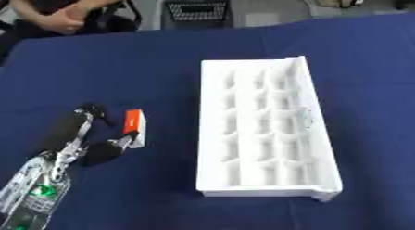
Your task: Pick up objects on the table and place them in the box.
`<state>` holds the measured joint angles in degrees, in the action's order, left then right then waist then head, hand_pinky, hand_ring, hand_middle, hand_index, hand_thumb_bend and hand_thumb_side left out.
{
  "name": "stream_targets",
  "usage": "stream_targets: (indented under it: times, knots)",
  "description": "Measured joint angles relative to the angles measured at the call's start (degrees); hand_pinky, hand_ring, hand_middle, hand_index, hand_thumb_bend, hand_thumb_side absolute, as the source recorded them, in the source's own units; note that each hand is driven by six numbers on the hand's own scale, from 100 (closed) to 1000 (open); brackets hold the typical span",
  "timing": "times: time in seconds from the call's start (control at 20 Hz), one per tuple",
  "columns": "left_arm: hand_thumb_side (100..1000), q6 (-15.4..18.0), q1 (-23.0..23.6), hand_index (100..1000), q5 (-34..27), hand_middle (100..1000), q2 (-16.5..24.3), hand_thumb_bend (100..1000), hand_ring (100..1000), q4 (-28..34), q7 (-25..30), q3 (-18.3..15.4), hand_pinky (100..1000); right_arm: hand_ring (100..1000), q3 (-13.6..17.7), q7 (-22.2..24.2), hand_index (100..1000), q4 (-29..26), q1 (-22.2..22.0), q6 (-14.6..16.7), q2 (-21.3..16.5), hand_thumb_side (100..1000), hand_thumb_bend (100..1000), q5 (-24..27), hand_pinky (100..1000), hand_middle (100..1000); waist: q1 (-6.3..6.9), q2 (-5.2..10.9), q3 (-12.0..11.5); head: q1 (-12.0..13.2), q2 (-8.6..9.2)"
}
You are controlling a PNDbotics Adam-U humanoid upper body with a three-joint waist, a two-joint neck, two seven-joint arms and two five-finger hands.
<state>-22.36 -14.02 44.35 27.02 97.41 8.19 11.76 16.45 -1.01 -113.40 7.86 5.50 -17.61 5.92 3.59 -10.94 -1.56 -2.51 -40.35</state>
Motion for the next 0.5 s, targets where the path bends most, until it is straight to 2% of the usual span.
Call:
stream_targets:
  times: [0.4, 0.5]
  knots:
    - [577, 0.22, -0.91, 688, 1.37, 843, -1.16, 641, 842, -0.42, 0.39, 0.38, 852, 664, 0.00, 0.01, 817, 0.00, 0.00, -0.01, 0.00, 995, 100, 0.00, 616, 704, -0.01, 0.00, 0.06, 0.00, 0.00]
    - [574, 0.24, -0.99, 701, 1.55, 846, -1.18, 690, 843, -0.56, 0.67, 0.41, 856, 664, 0.00, 0.01, 817, 0.00, 0.00, -0.01, 0.00, 995, 100, 0.00, 616, 704, -0.01, 0.00, 0.09, 0.00, 0.00]
